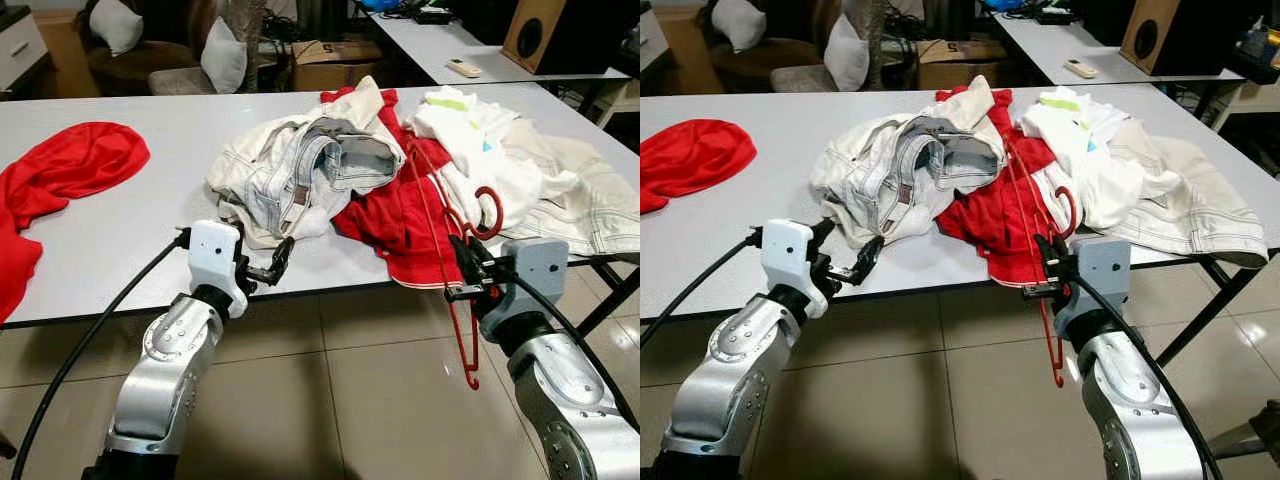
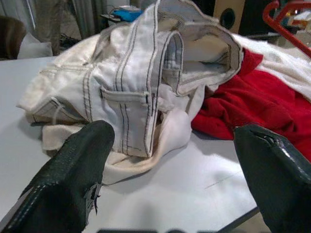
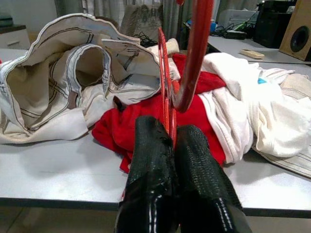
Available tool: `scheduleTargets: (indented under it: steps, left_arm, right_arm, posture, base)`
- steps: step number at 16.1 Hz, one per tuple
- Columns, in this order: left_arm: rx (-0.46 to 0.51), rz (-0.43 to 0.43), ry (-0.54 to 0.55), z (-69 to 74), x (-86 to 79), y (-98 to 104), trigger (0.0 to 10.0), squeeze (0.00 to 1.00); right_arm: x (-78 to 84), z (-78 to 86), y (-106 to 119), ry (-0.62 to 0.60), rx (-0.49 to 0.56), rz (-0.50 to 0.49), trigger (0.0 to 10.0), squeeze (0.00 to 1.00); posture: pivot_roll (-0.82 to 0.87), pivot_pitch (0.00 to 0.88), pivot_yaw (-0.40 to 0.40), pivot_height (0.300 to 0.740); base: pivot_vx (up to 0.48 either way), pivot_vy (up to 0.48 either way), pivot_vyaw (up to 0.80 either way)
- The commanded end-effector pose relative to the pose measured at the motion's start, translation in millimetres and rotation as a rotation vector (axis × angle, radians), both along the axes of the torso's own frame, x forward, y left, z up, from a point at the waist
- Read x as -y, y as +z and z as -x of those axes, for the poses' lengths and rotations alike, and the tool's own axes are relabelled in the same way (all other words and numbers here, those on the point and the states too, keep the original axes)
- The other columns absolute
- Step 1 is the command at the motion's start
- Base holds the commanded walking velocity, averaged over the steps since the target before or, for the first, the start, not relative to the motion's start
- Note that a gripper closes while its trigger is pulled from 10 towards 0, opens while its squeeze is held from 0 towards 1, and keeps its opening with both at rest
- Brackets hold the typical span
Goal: Hang hanger
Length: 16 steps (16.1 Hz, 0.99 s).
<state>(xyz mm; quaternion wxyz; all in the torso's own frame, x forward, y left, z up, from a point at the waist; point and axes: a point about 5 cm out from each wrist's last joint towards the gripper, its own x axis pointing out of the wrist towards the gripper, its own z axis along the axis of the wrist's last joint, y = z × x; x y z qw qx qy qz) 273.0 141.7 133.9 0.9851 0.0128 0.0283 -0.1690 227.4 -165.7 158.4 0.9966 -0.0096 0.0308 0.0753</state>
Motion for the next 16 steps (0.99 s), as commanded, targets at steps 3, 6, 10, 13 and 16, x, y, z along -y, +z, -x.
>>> scheduleTargets:
  steps: [3,6,10,13,16]
  left_arm:
    - [0.019,-0.120,-0.027,-7.9,3.8,-3,10.0,0.70]
    - [0.110,-0.169,0.015,-30.4,4.0,8,10.0,1.00]
    - [0.138,-0.168,0.056,-64.6,10.4,15,10.0,0.33]
    - [0.148,-0.226,0.054,-84.8,15.9,17,10.0,0.00]
    - [0.136,-0.273,0.080,-102.7,20.5,17,7.7,0.00]
  right_arm:
    - [5.4,-1.4,3,-0.039,0.014,-0.020,10.0,0.00]
    - [5.5,-3.3,6,-0.042,0.023,-0.031,10.0,0.00]
    - [2.3,-3.2,5,-0.037,0.023,-0.037,10.0,0.00]
    - [1.8,-2.1,5,-0.038,0.025,-0.034,10.0,0.00]
    - [3.0,0.2,5,-0.047,0.027,-0.019,10.0,0.00]
  posture:
    - [-0.13,0.000,-0.005,0.740]
    - [-0.14,0.000,0.000,0.740]
    - [-0.17,0.000,0.014,0.740]
    - [-0.19,0.000,0.031,0.740]
    - [-0.22,0.000,0.054,0.740]
  base:
    - [0.000,0.000,0.00]
    - [0.000,0.000,0.00]
    - [0.000,0.000,0.00]
    - [0.000,0.000,0.00]
    - [0.000,0.000,0.00]
